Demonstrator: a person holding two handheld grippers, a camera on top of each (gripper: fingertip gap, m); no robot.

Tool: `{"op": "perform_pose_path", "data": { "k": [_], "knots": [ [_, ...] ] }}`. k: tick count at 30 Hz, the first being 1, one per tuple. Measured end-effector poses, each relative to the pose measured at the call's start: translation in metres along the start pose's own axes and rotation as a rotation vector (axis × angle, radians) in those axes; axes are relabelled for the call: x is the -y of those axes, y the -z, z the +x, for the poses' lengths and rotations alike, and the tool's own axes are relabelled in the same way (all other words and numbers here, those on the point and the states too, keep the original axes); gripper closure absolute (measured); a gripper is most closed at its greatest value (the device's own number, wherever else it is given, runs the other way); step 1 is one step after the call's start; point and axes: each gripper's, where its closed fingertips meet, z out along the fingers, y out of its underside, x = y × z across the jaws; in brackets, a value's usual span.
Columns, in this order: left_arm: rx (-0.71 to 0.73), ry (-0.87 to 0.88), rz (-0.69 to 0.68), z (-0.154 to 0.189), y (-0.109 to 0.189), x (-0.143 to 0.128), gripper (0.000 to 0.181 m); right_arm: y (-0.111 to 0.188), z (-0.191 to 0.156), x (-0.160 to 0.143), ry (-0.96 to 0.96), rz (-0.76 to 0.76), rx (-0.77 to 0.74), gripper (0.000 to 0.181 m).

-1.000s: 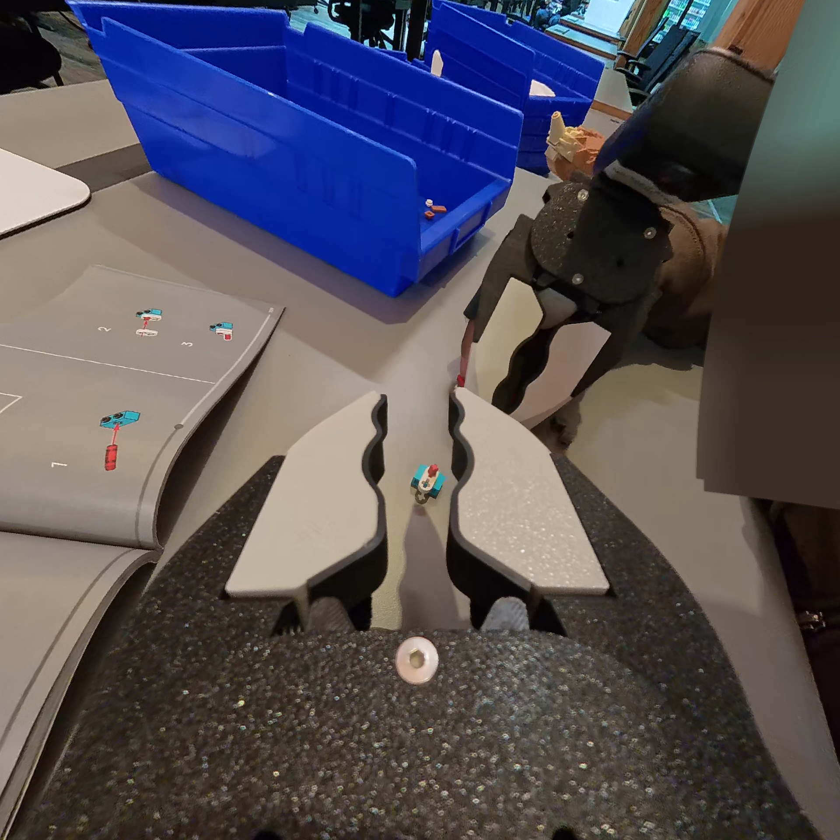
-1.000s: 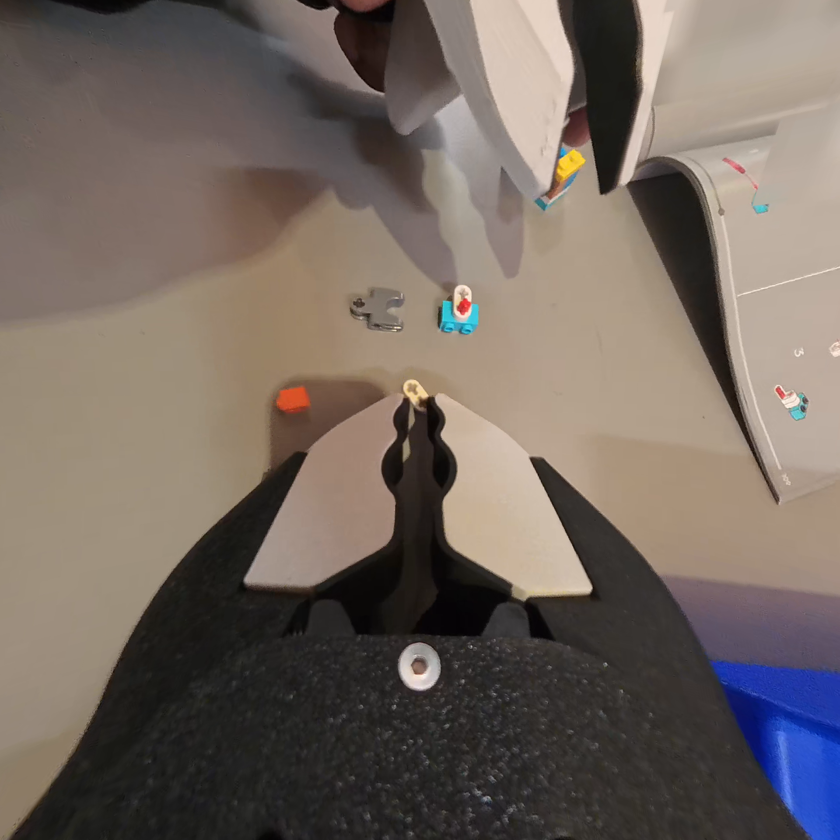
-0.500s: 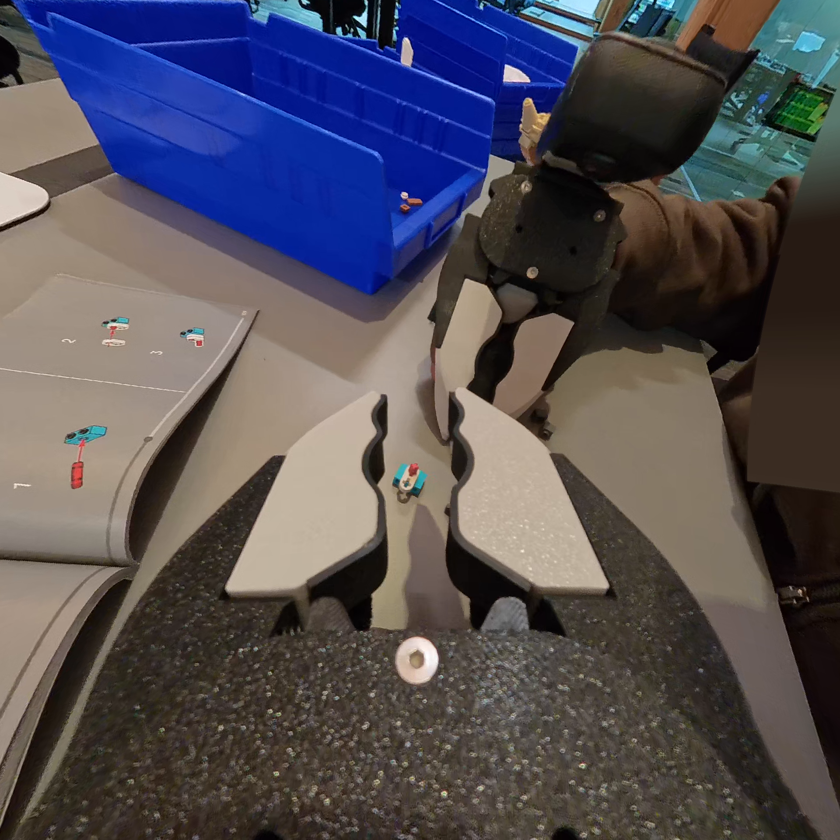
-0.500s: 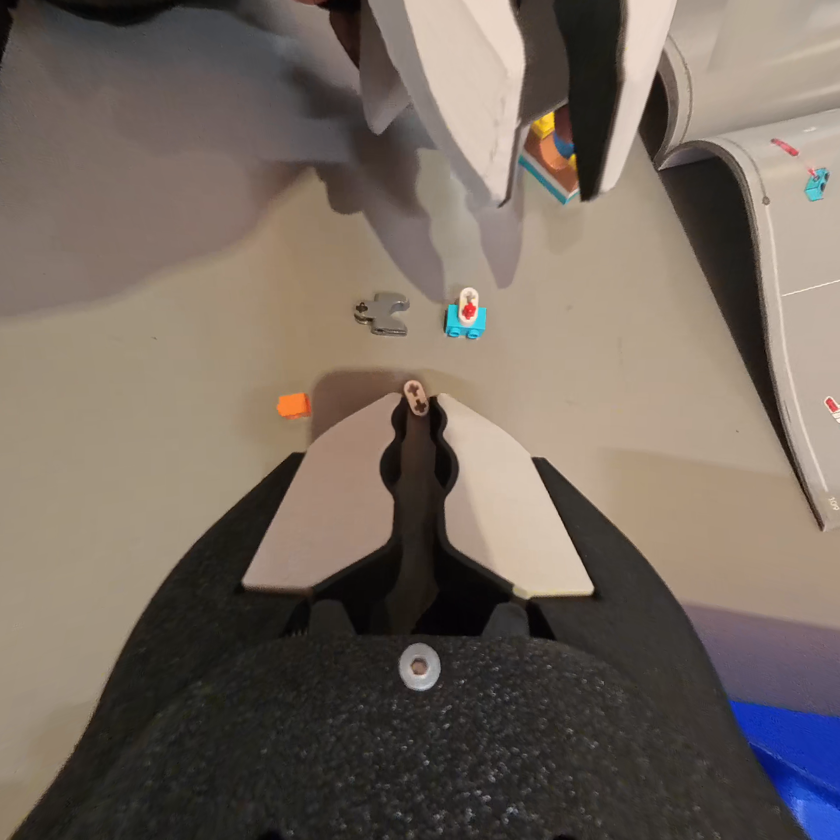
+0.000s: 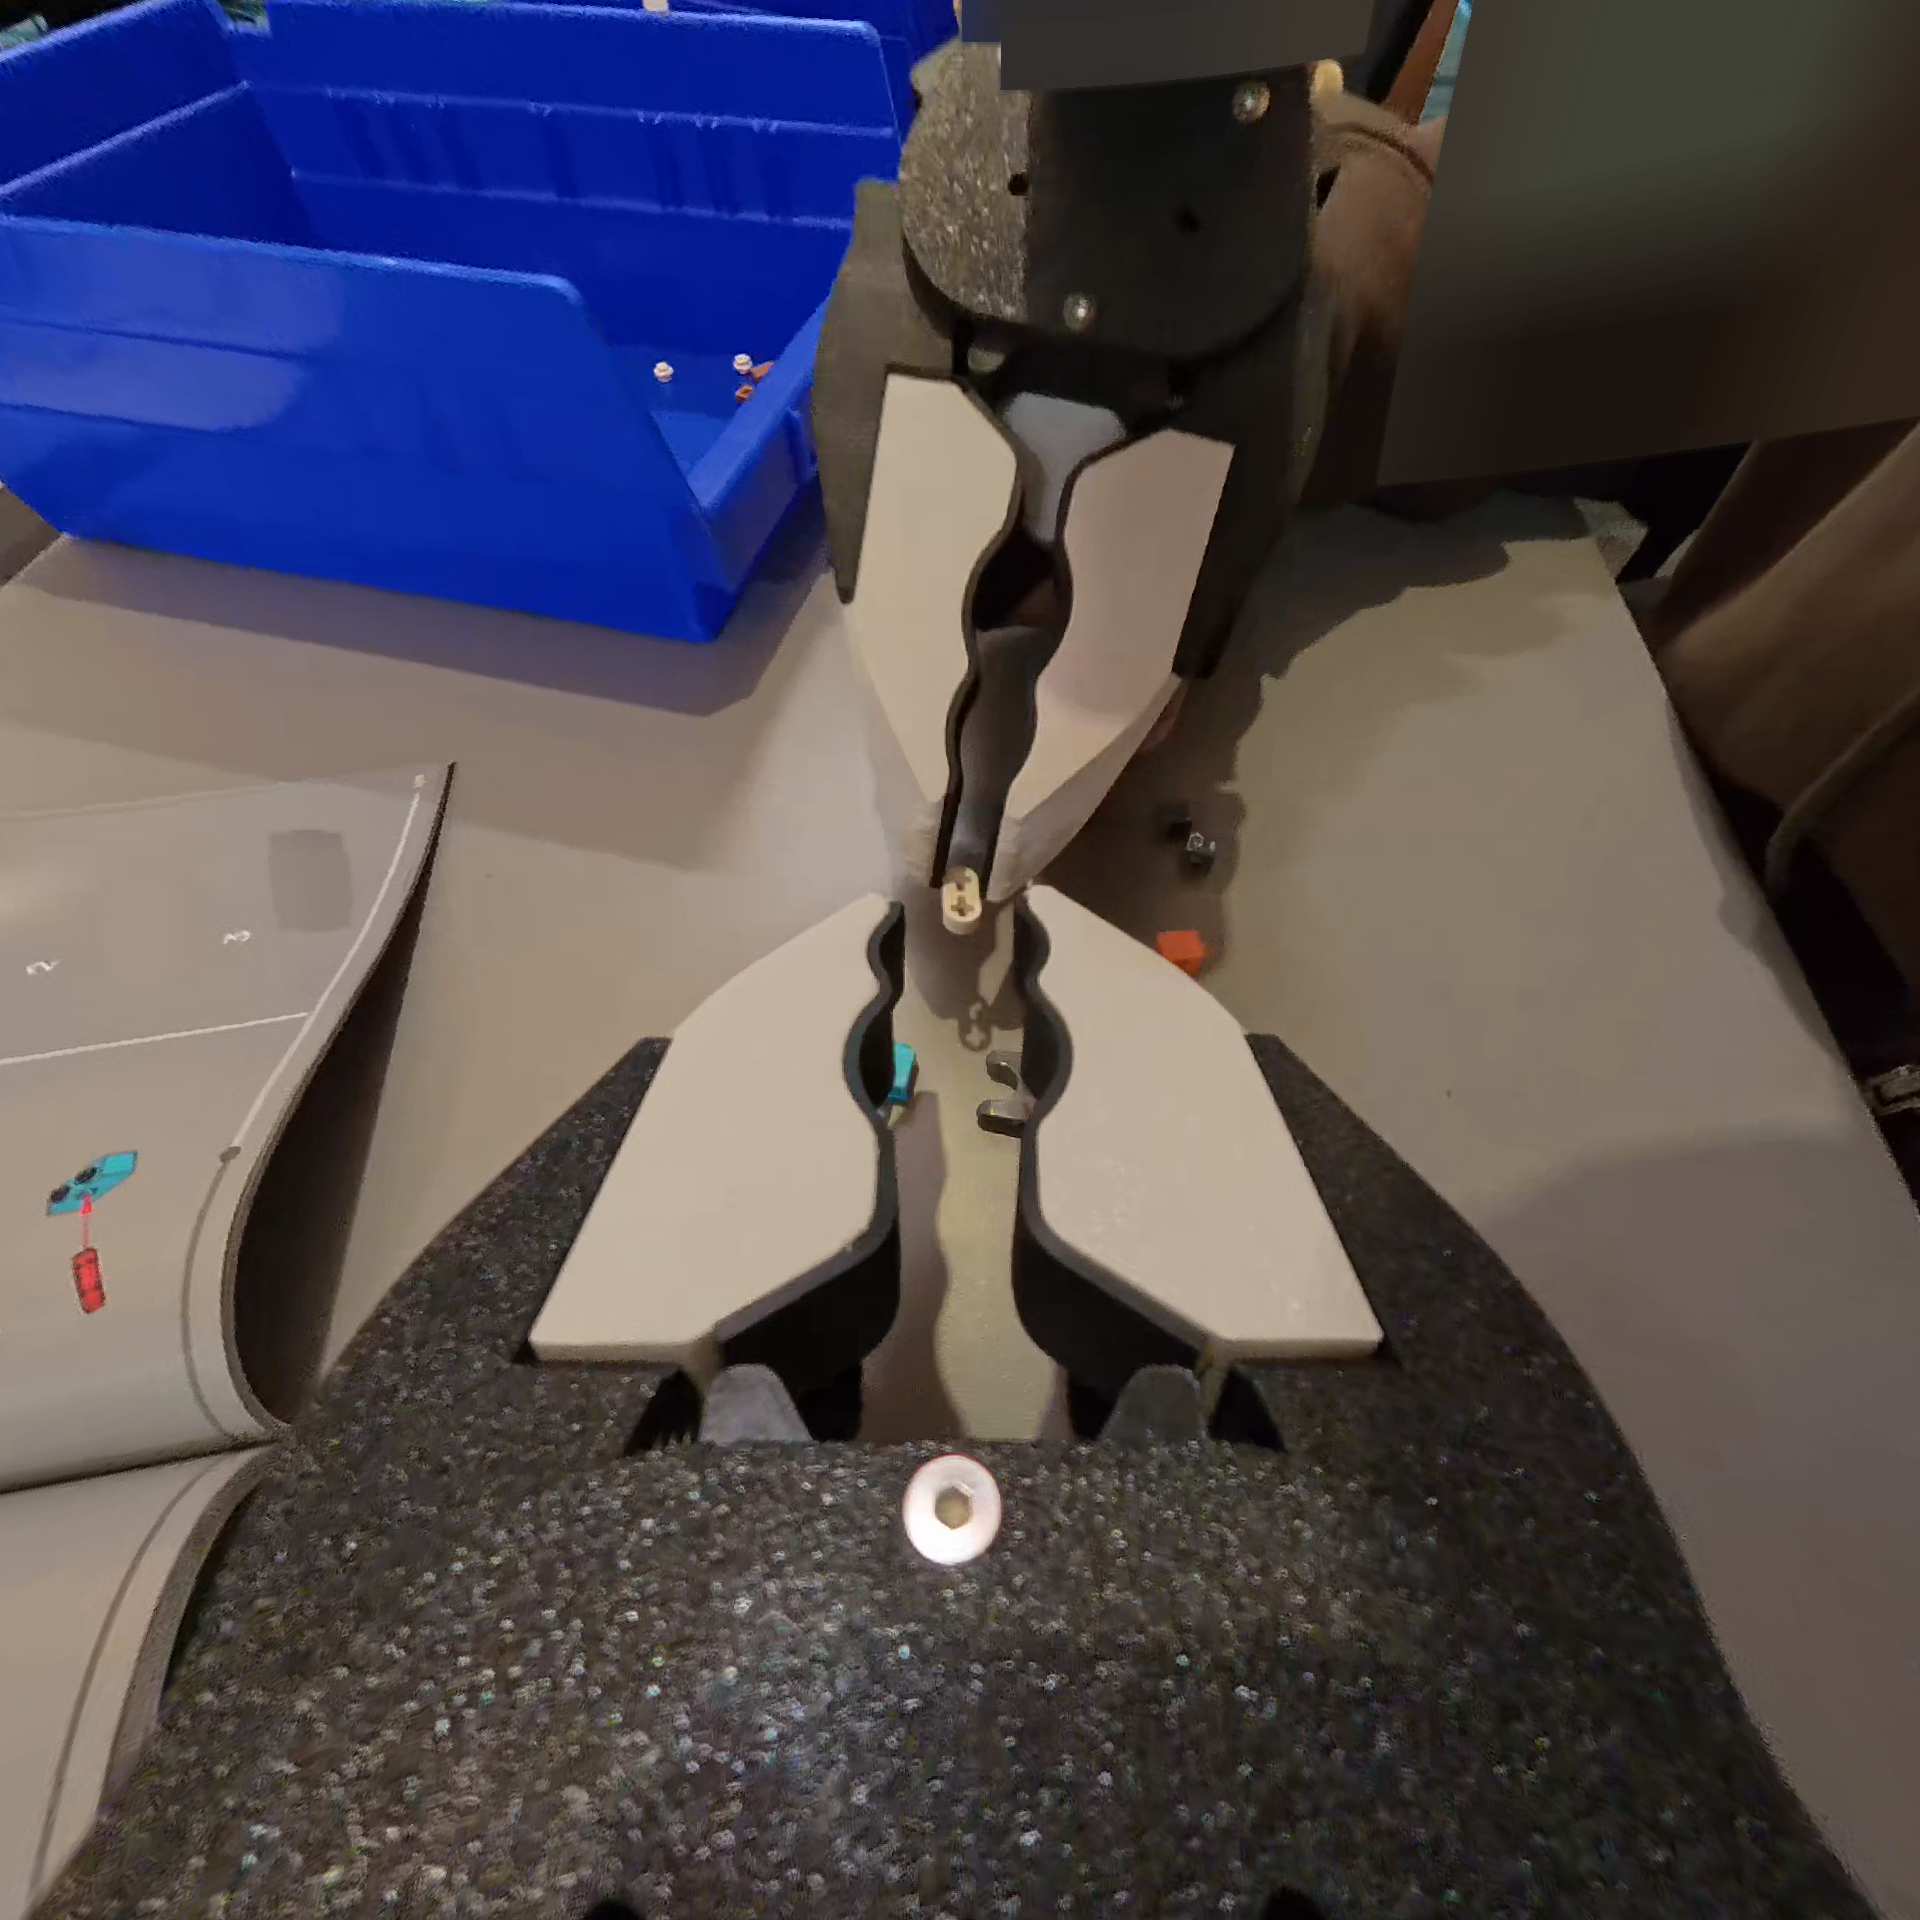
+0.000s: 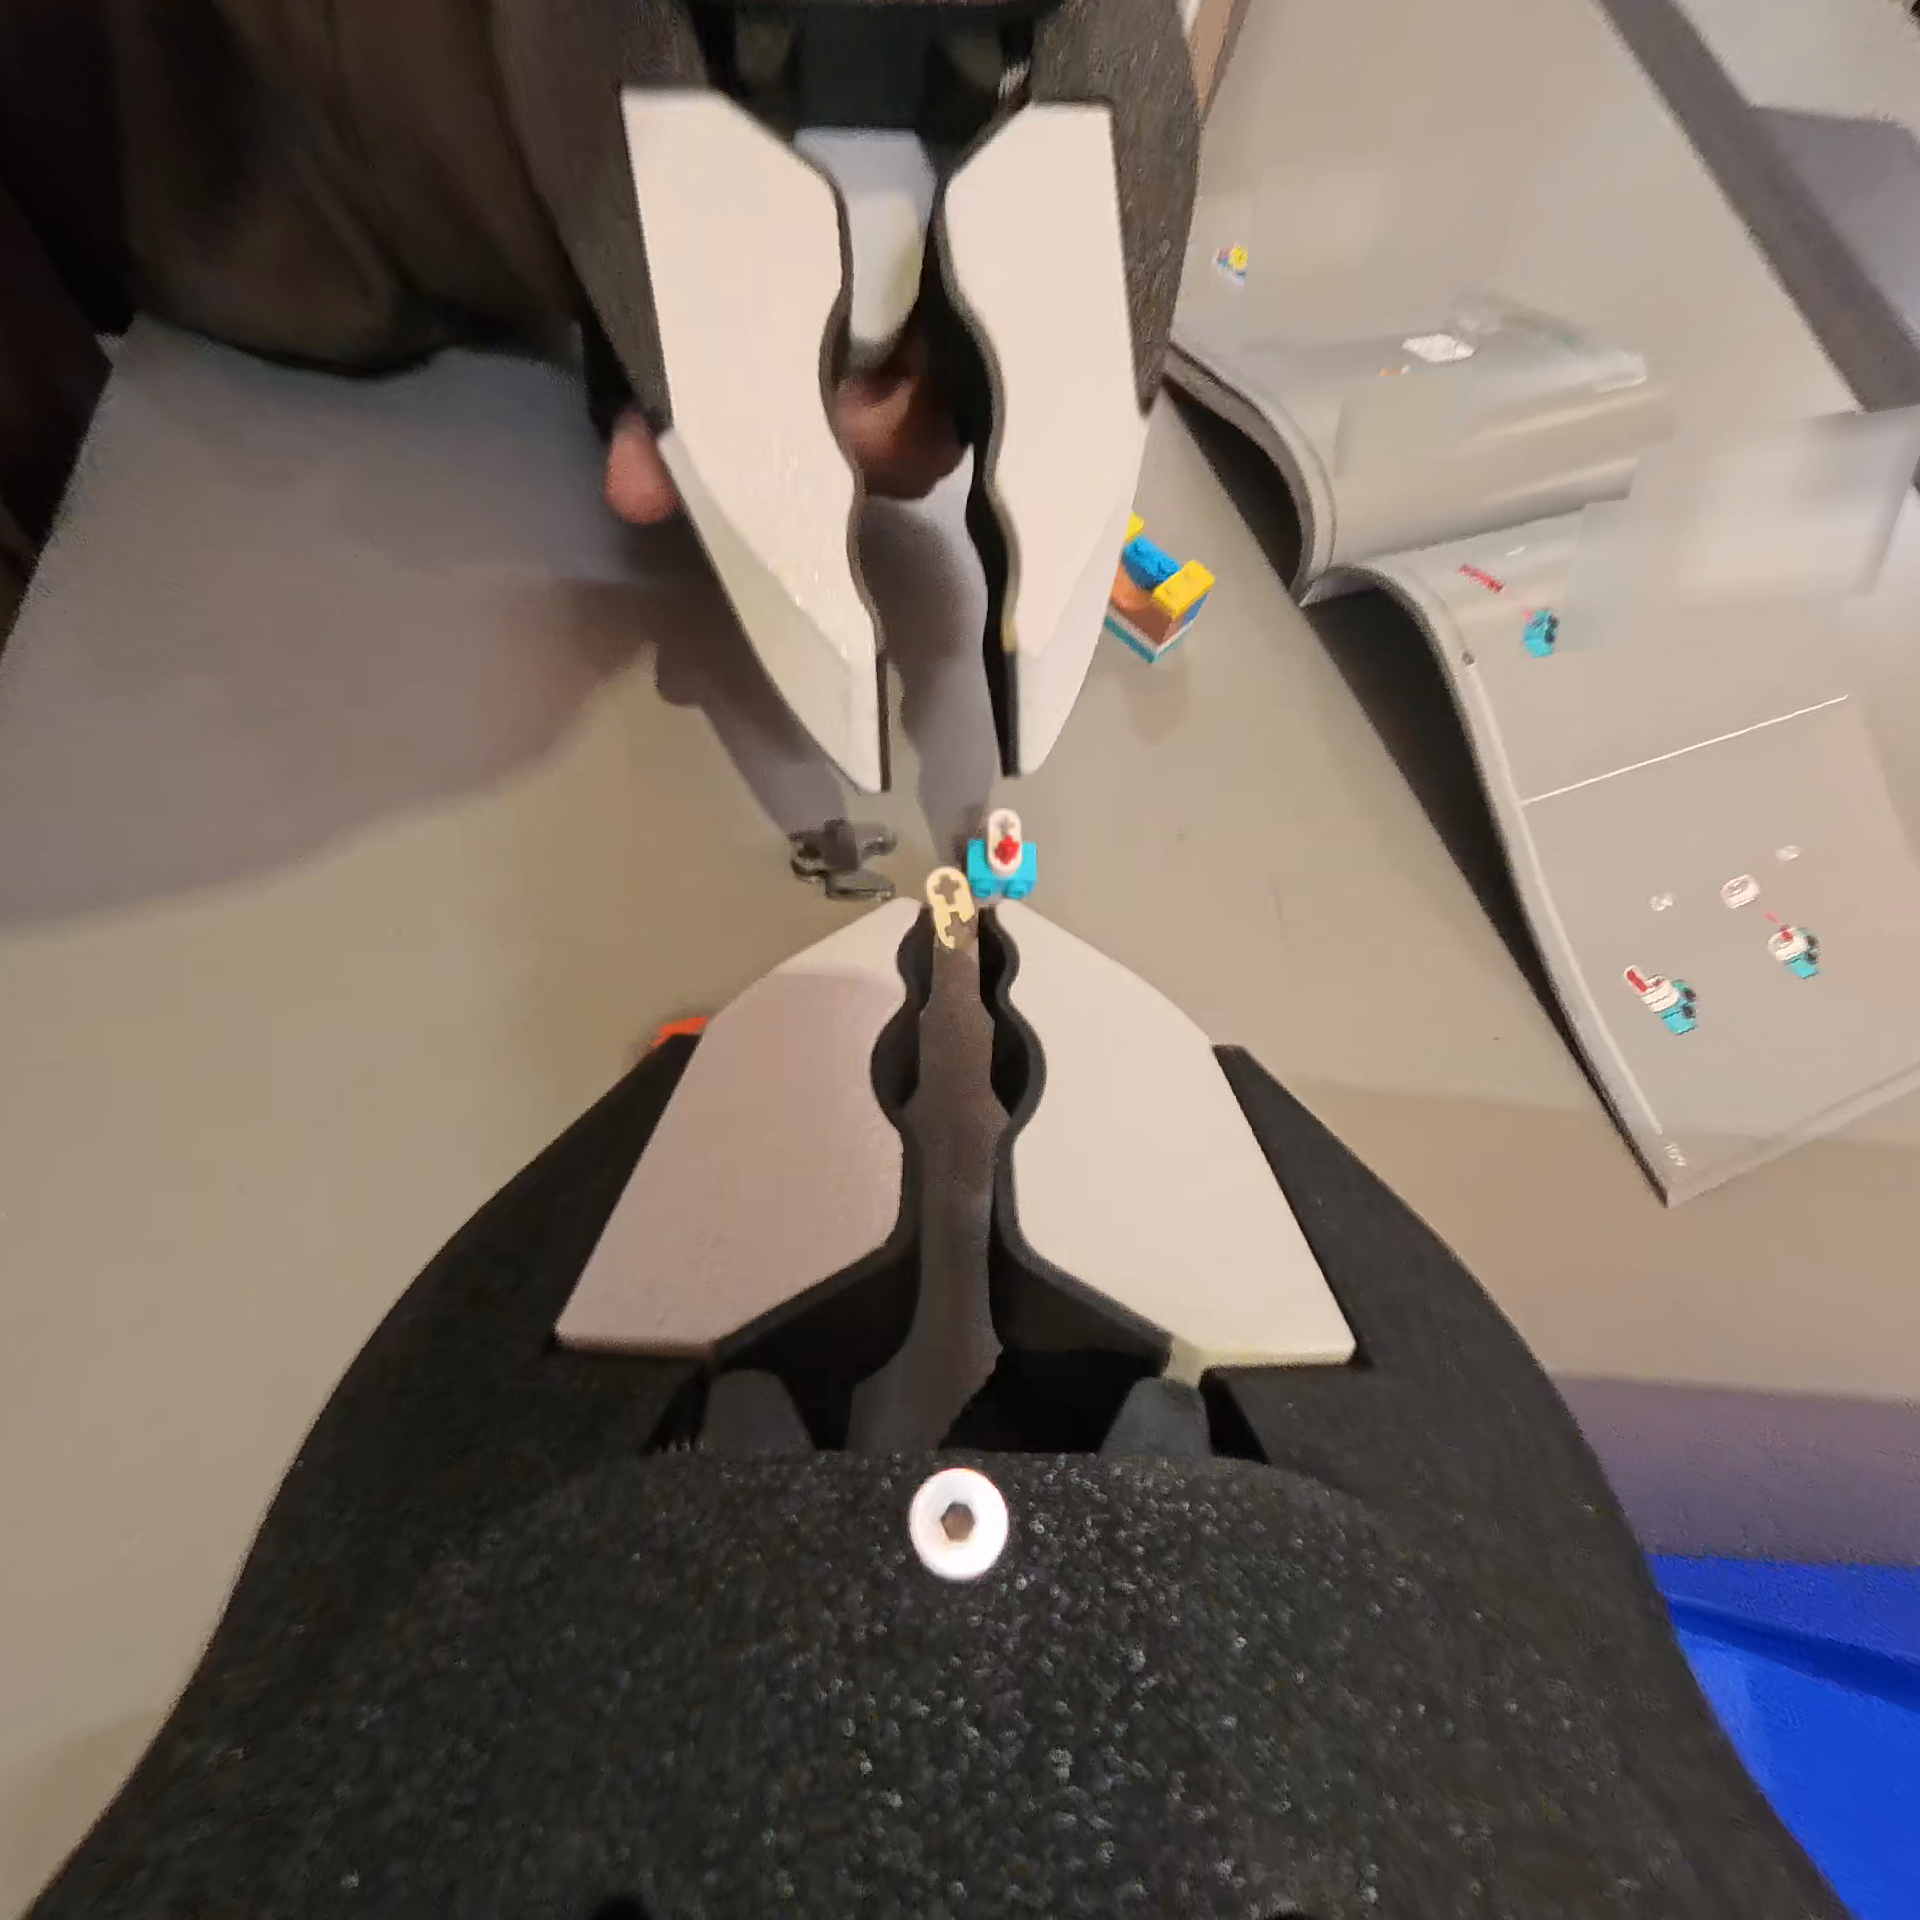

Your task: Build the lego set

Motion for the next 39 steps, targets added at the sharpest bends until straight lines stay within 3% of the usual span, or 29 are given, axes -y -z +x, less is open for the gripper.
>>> {"op": "perform_pose_path", "data": {
  "k": [22, 27, 39],
  "knots": [
    [0.021, -0.122, -0.002, 0.002, 0.000, -0.001, 0.174, 0.002, -0.002, 0.019, -0.025, 0.096, -0.006, 0.171],
    [0.058, -0.094, -0.068, -0.017, 0.014, -0.016, 0.174, -0.011, 0.005, 0.003, -0.058, 0.026, 0.000, 0.154],
    [0.012, -0.055, -0.077, -0.018, 0.015, -0.026, 0.174, -0.036, 0.012, -0.013, -0.028, -0.120, 0.031, 0.155]
  ]
}}
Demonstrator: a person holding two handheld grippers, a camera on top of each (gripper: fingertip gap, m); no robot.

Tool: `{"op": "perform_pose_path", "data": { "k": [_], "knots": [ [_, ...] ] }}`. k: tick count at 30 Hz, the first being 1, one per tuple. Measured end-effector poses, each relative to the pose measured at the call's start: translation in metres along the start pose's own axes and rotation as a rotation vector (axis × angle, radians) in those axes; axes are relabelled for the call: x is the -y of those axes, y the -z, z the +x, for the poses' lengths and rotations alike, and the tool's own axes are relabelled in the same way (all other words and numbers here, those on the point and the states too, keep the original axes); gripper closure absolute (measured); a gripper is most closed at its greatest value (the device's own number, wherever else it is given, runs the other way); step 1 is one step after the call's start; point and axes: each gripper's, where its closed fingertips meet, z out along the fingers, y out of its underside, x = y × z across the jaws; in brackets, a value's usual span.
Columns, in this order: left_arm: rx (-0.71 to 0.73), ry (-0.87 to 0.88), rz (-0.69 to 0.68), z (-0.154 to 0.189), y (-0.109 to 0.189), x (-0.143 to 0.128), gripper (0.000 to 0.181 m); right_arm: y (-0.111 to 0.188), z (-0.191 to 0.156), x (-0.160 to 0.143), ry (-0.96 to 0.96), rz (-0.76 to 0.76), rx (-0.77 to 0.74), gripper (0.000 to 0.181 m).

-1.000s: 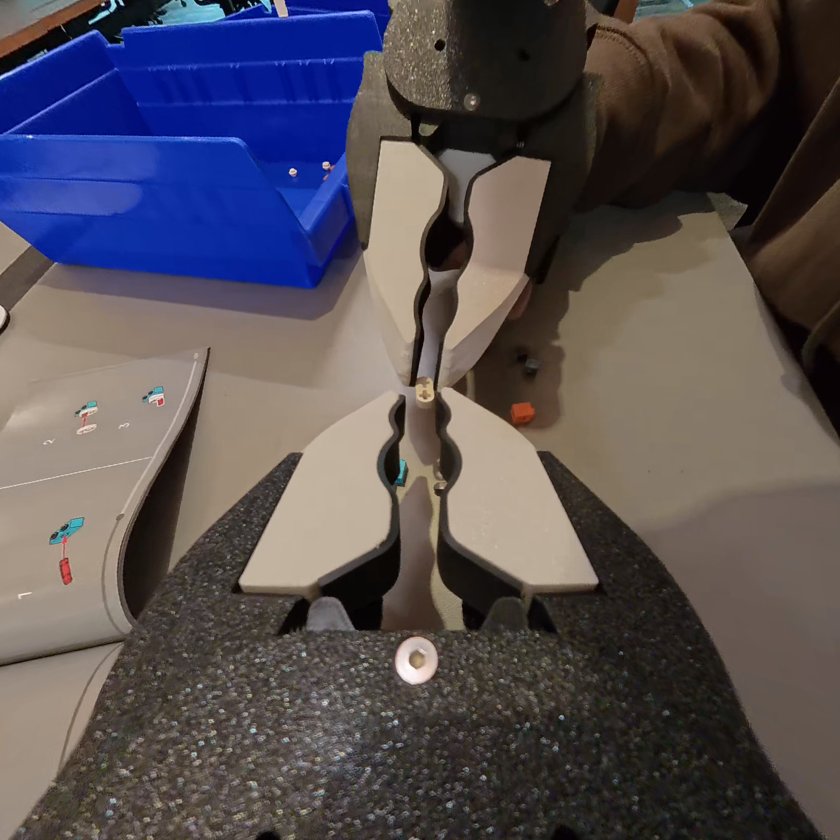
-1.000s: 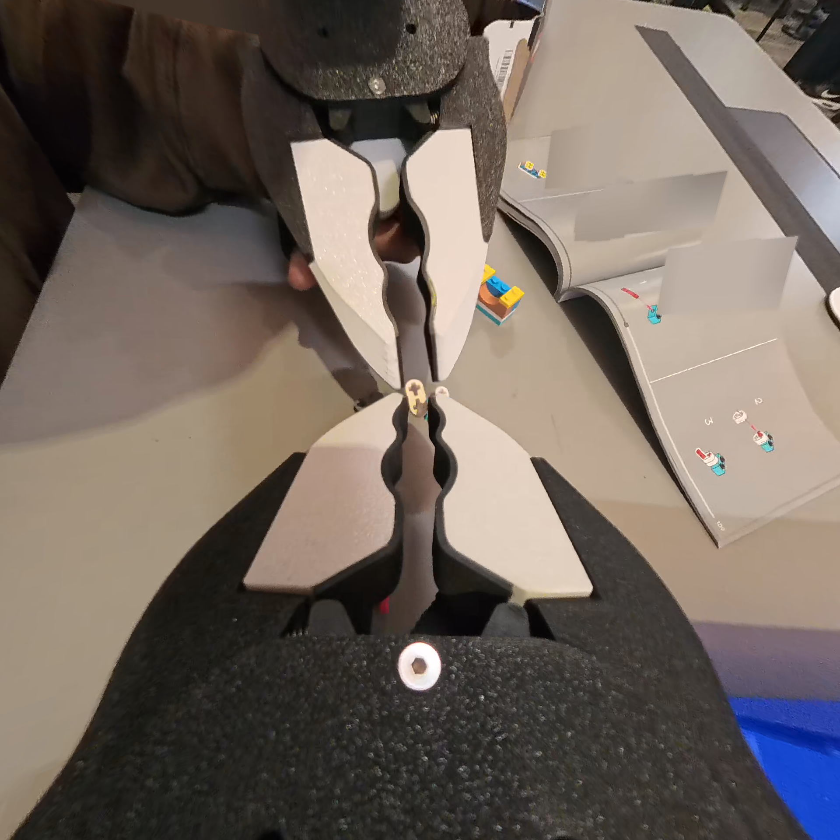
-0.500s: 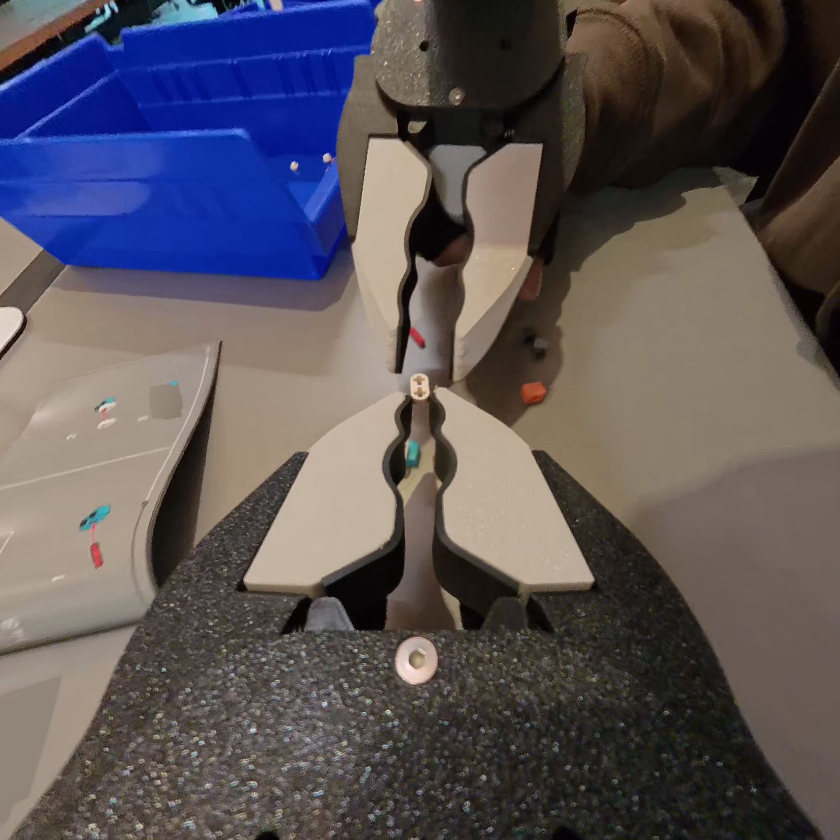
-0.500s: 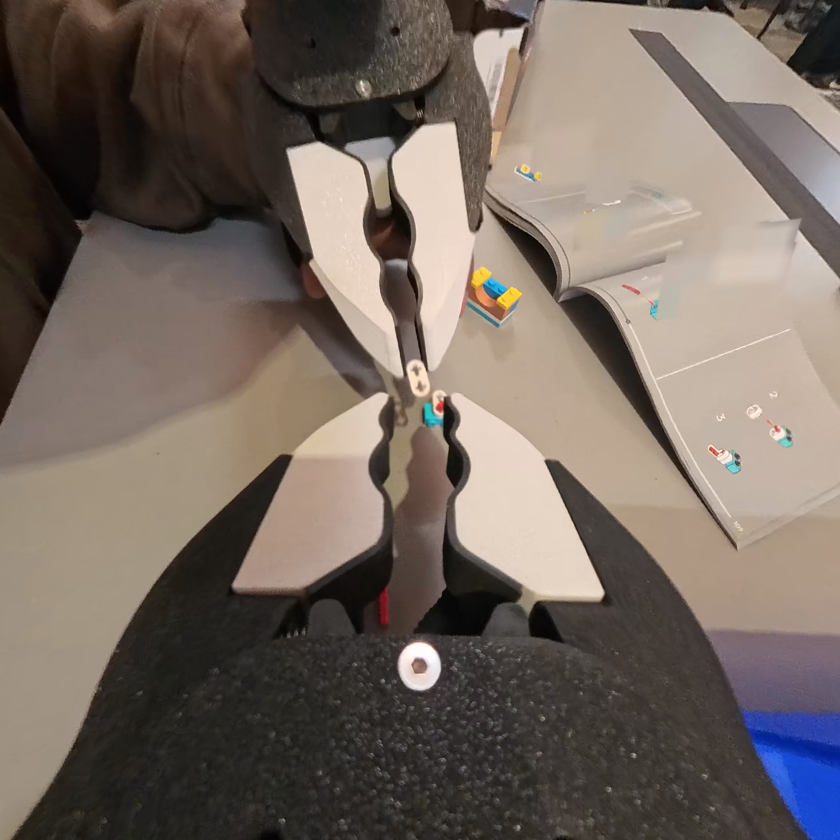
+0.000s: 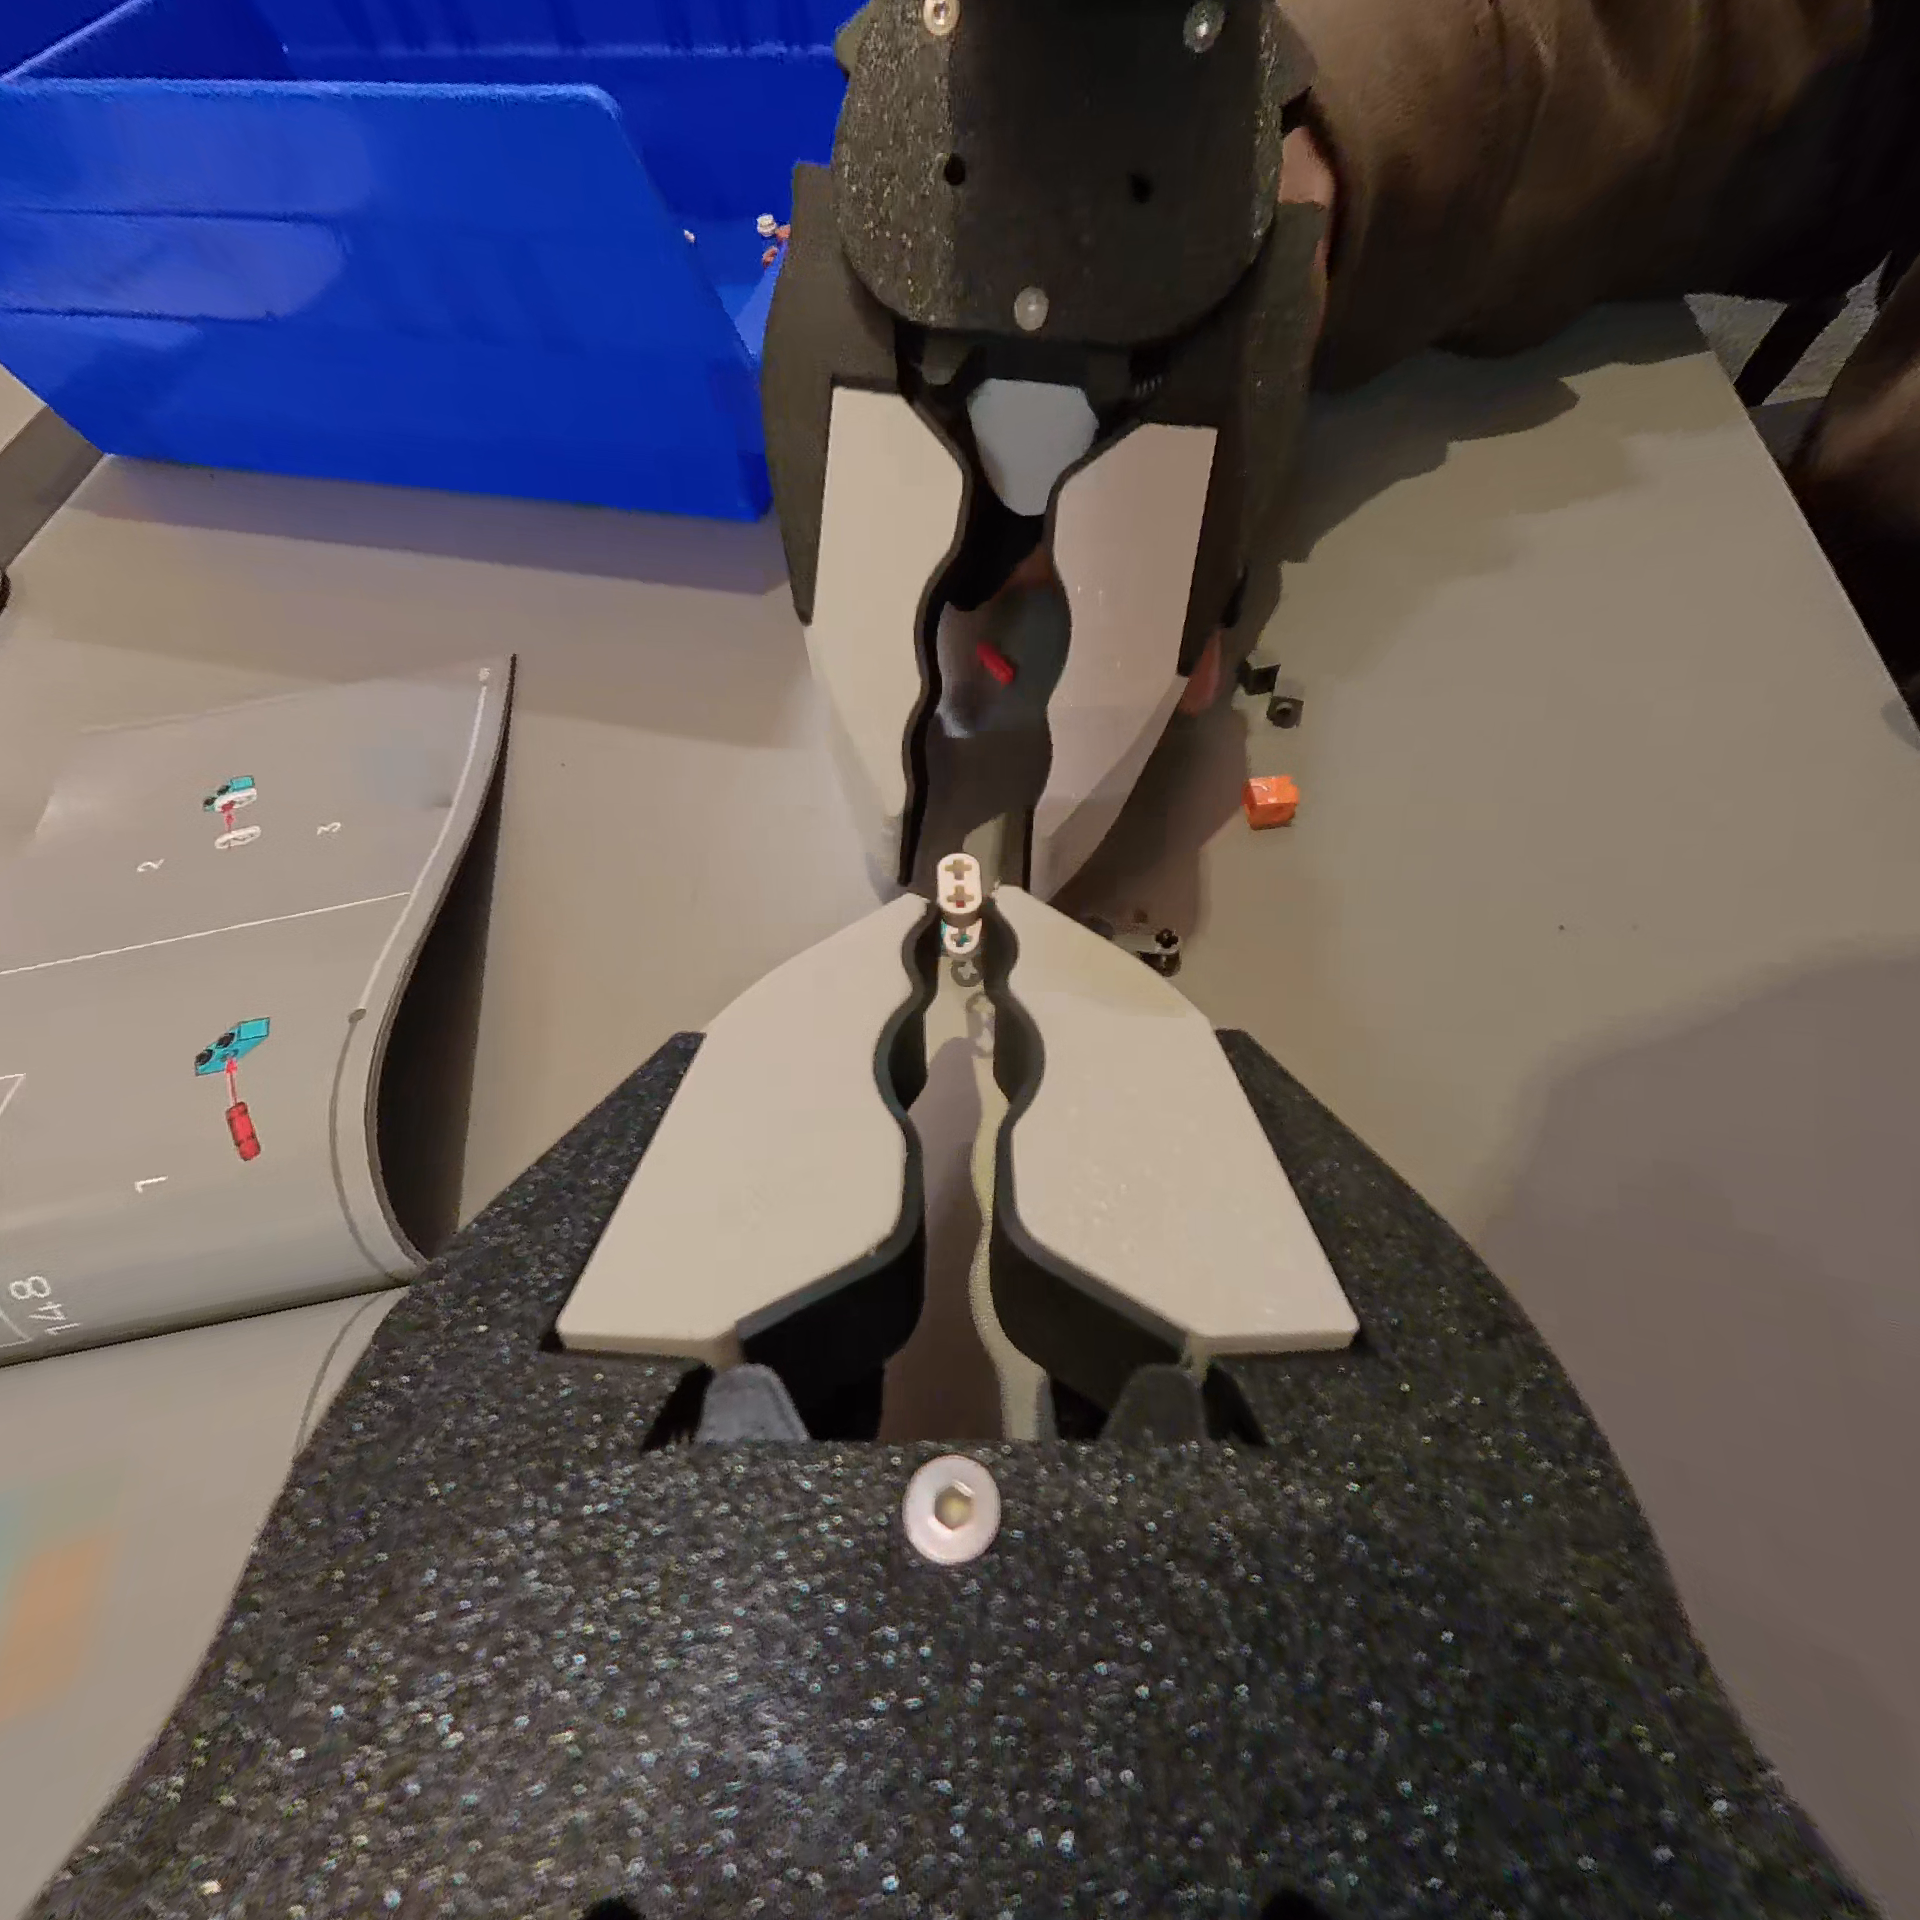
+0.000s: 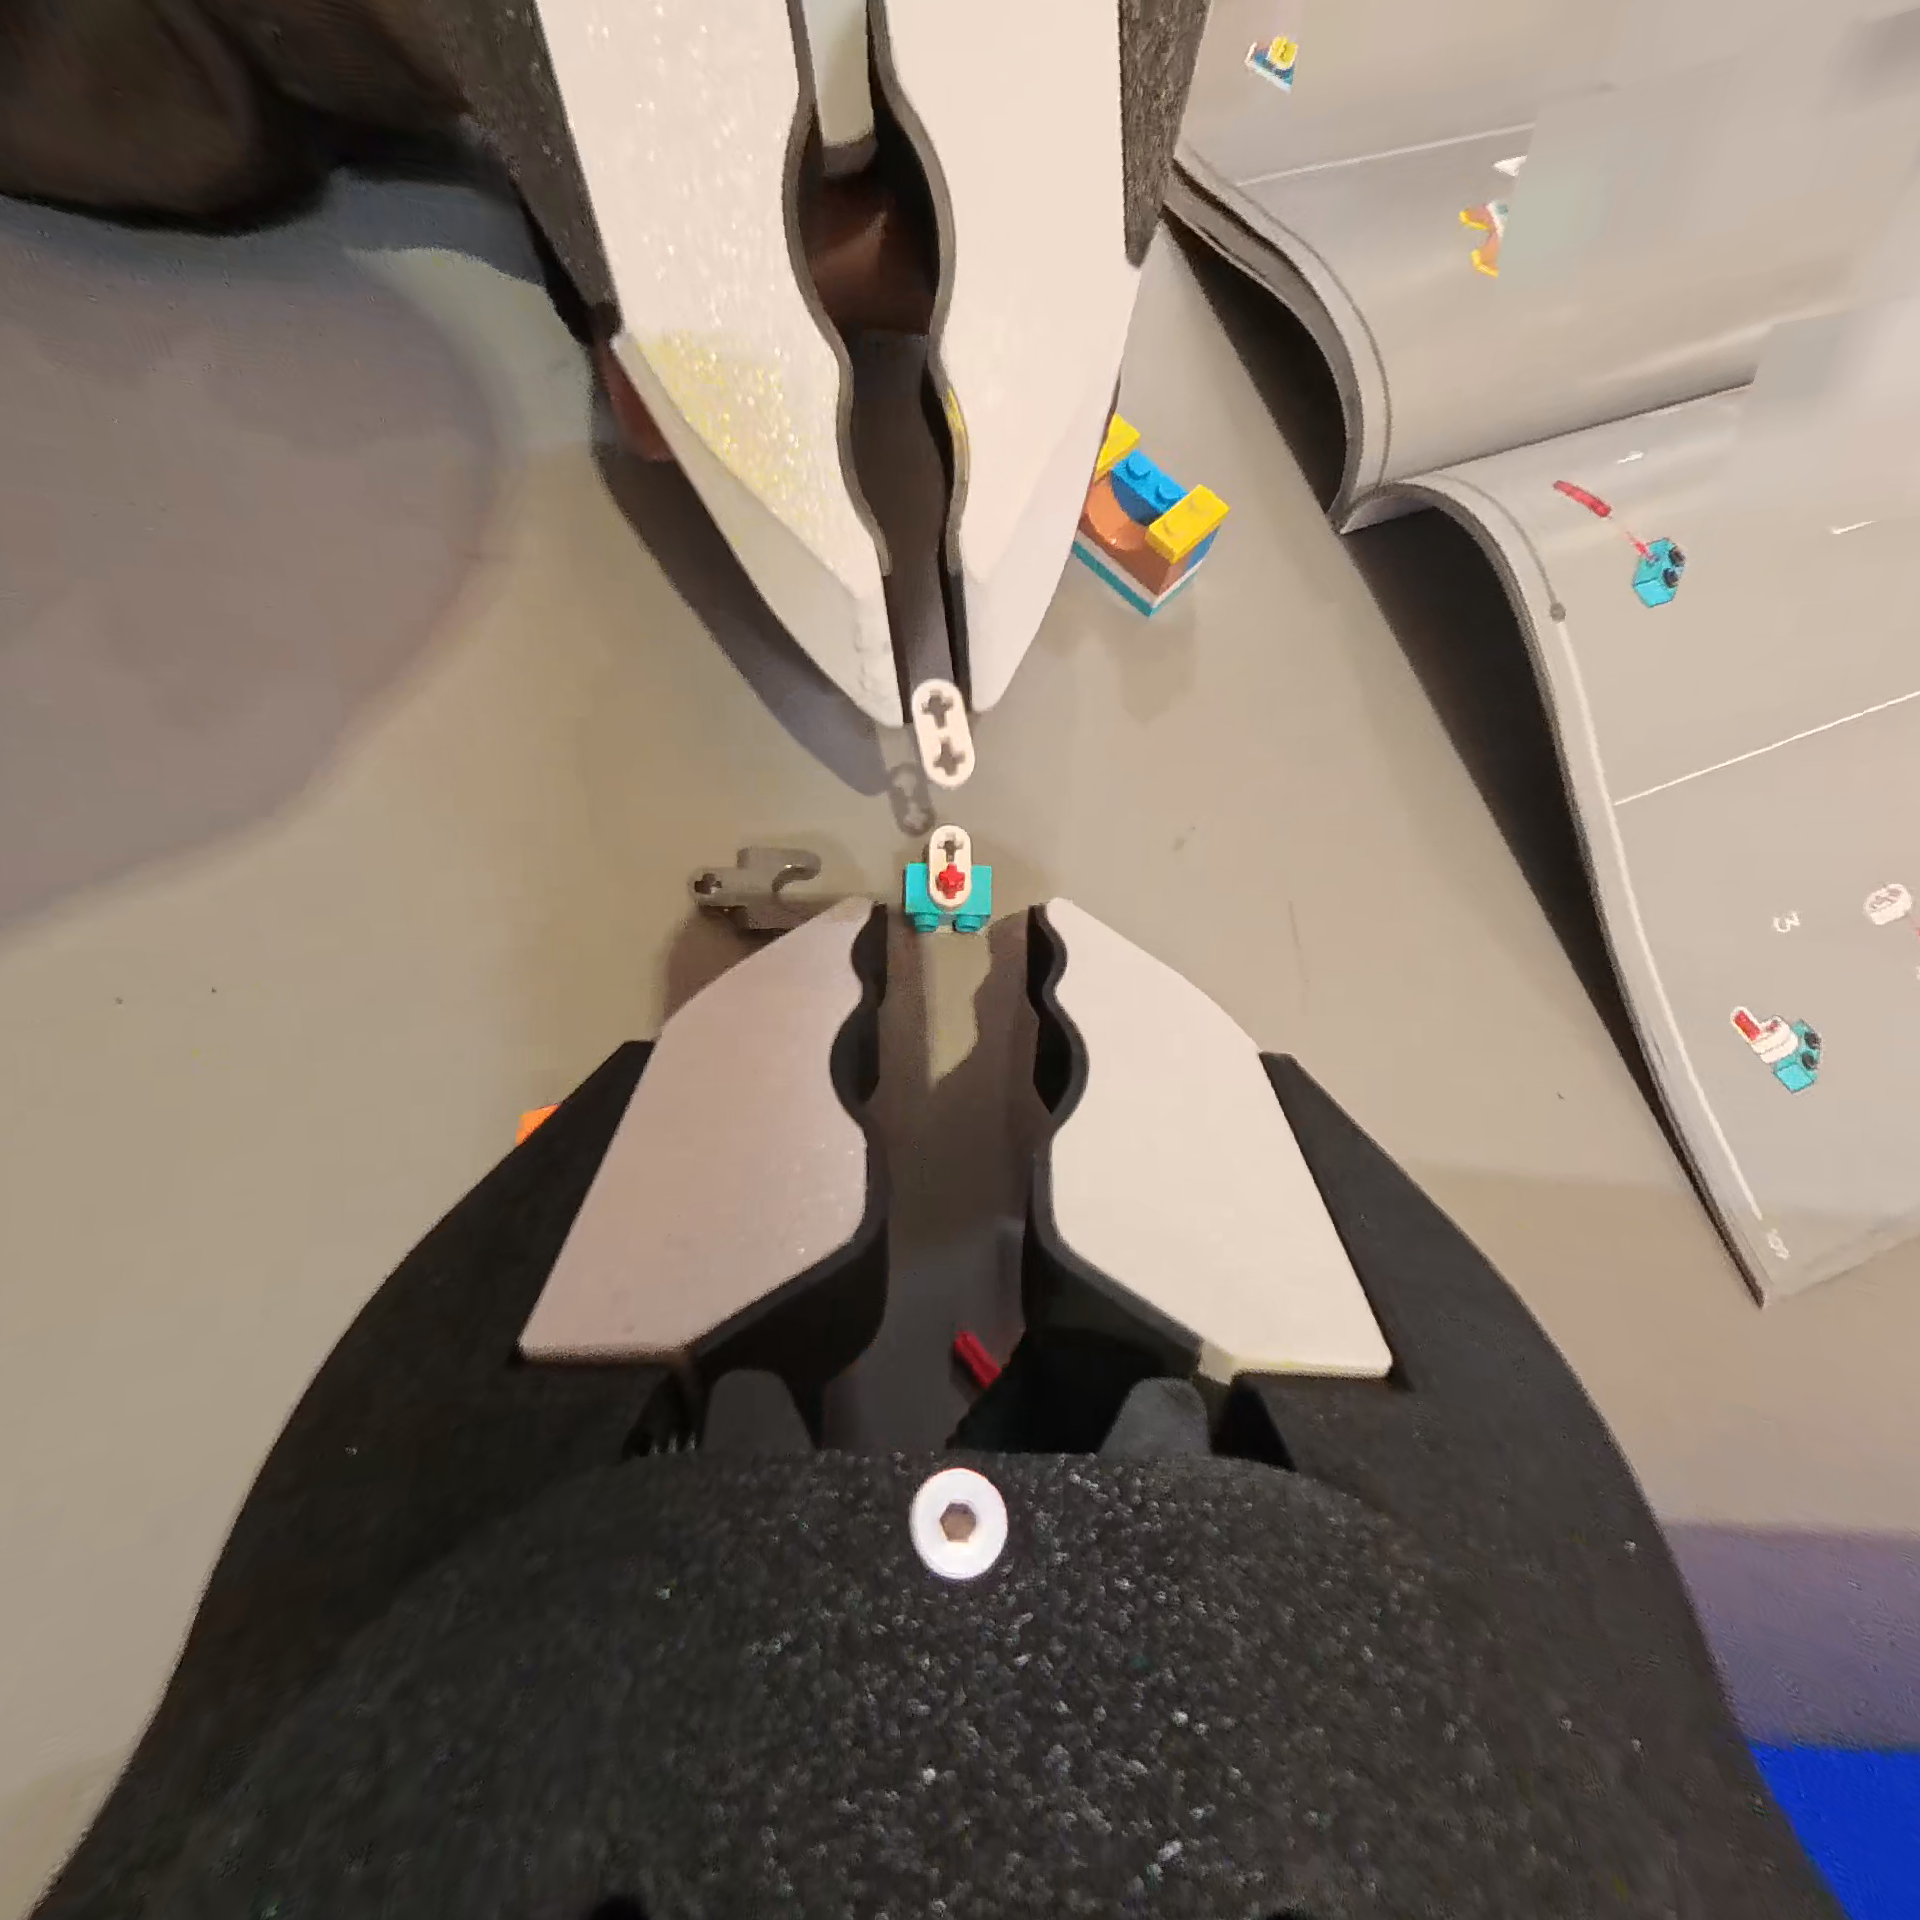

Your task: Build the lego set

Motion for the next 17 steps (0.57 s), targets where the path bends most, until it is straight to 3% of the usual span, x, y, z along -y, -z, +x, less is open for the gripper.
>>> {"op": "perform_pose_path", "data": {
  "k": [10, 17],
  "knots": [
    [-0.005, 0.007, -0.003, 0.0005, -0.0018, -0.0017, 0.174, -0.0095, -0.0026, -0.0008, 0.017, -0.049, 0.042, 0.165],
    [-0.019, -0.004, 0.016, 0.0041, -0.0048, 0.0012, 0.174, -0.0023, -0.0048, 0.0062, 0.034, 0.024, 0.046, 0.165]
  ]
}}
